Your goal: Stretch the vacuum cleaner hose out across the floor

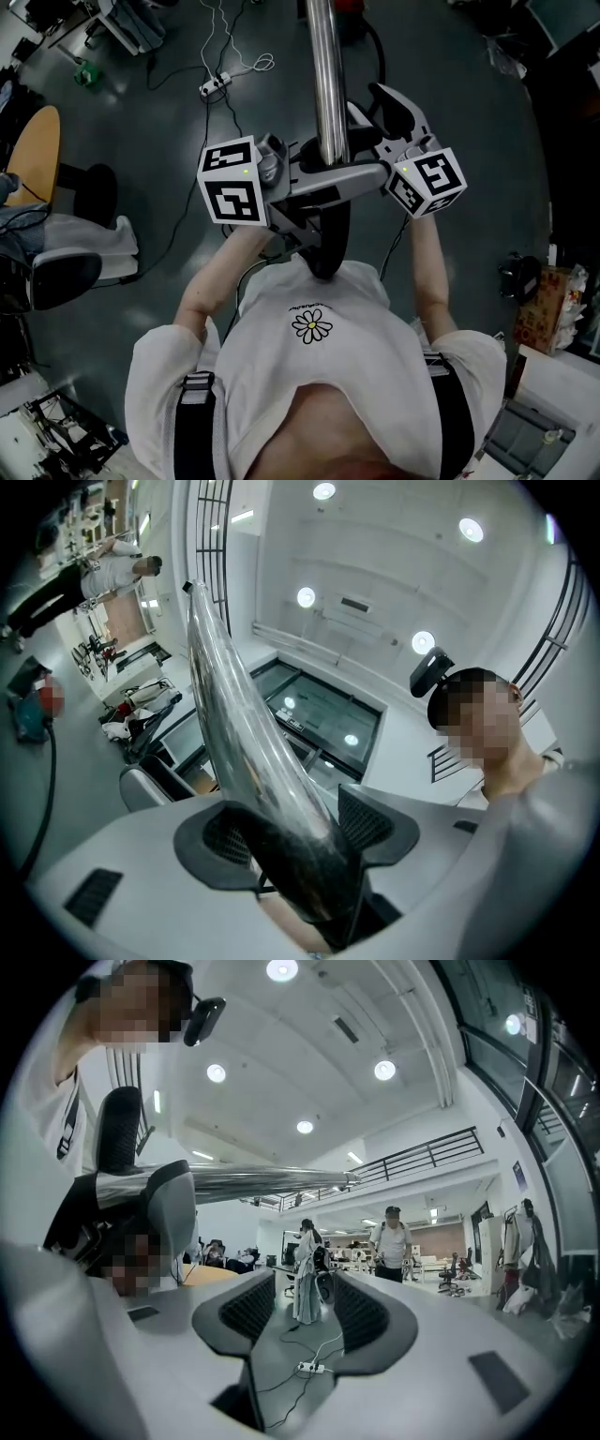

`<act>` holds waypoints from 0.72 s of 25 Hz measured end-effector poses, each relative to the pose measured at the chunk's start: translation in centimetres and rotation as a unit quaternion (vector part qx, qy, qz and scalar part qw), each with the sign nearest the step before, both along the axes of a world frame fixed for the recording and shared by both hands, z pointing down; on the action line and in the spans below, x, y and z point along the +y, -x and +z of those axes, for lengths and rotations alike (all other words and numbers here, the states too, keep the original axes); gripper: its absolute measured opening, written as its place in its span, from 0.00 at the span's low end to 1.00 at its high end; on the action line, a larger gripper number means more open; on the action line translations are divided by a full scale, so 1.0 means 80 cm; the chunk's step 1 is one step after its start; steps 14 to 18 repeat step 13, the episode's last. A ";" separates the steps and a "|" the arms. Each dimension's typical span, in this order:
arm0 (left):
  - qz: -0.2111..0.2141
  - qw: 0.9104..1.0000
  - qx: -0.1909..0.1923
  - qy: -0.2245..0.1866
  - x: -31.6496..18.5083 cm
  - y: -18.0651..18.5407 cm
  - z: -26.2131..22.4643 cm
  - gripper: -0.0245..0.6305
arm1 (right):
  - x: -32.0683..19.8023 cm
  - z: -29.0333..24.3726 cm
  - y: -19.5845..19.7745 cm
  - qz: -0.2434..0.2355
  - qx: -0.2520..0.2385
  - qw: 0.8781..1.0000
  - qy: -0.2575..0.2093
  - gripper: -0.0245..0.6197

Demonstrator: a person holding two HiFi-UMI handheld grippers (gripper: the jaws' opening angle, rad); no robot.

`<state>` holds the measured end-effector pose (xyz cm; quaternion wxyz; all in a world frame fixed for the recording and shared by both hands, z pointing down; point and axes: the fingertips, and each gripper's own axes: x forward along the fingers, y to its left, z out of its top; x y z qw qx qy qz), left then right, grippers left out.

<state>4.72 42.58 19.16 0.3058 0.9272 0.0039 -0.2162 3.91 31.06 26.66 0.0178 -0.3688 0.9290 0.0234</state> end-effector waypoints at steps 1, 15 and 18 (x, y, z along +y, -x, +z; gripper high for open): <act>0.000 1.000 0.000 0.001 0.000 0.000 0.000 0.45 | 0.001 0.000 0.003 0.001 0.004 1.000 -0.003 0.36; 0.011 1.000 -0.001 -0.014 0.016 0.003 -0.006 0.45 | 0.003 -0.002 0.001 0.011 0.019 1.000 -0.007 0.36; 0.011 1.000 -0.001 -0.014 0.016 0.003 -0.006 0.45 | 0.003 -0.002 0.001 0.011 0.019 1.000 -0.007 0.36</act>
